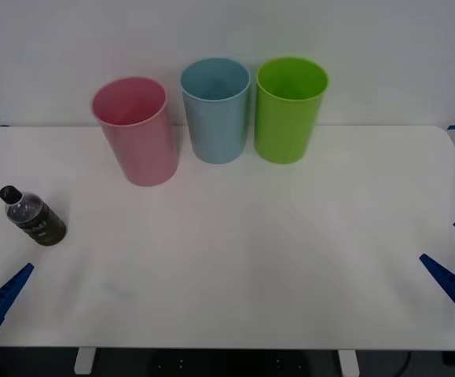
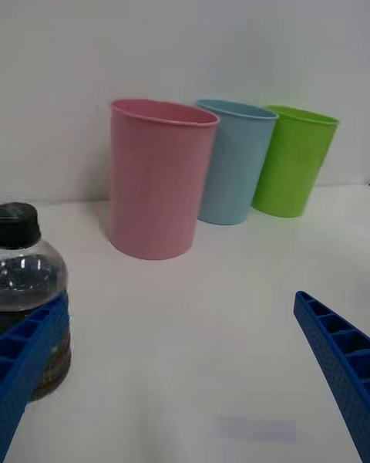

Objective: Grasp the object on the table and drop it into the matching bin: aluminum can to the light blue bin, PET bottle to the pink bin.

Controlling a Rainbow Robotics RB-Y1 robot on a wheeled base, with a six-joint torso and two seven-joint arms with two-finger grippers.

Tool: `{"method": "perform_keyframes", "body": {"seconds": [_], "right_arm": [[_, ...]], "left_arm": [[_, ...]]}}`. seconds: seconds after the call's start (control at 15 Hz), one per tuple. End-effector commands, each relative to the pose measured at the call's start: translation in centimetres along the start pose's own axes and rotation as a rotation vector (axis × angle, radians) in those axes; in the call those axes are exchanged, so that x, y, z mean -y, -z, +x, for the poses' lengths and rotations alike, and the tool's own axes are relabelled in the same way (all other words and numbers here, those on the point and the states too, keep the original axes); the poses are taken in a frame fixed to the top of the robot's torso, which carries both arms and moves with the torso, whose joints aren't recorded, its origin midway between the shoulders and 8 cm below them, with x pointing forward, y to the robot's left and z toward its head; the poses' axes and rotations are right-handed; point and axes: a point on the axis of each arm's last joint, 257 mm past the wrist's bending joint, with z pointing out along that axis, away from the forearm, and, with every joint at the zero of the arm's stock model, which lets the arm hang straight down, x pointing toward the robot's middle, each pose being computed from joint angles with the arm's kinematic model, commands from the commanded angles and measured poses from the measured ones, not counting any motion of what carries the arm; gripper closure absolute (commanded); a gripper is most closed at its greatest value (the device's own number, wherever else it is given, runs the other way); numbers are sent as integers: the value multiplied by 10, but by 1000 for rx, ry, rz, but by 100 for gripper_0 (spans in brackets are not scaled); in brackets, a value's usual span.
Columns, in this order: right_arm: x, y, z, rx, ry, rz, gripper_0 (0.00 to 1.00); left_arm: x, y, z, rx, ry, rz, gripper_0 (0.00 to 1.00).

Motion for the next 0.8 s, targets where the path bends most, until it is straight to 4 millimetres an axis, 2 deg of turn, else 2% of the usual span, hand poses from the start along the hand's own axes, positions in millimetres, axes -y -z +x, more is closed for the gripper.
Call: {"method": "perform_keyframes", "body": {"seconds": [0.07, 0.53, 0.8], "right_arm": [[0, 0, 0, 0, 0, 0, 0], [0, 0, 0, 0, 0, 0, 0], [0, 0, 0, 0, 0, 0, 0]], "left_arm": [[-16, 9, 12, -31, -4, -80, 0], [-50, 28, 47, -132, -133, -261, 0], [-61, 27, 58, -148, -106, -334, 0]]}}
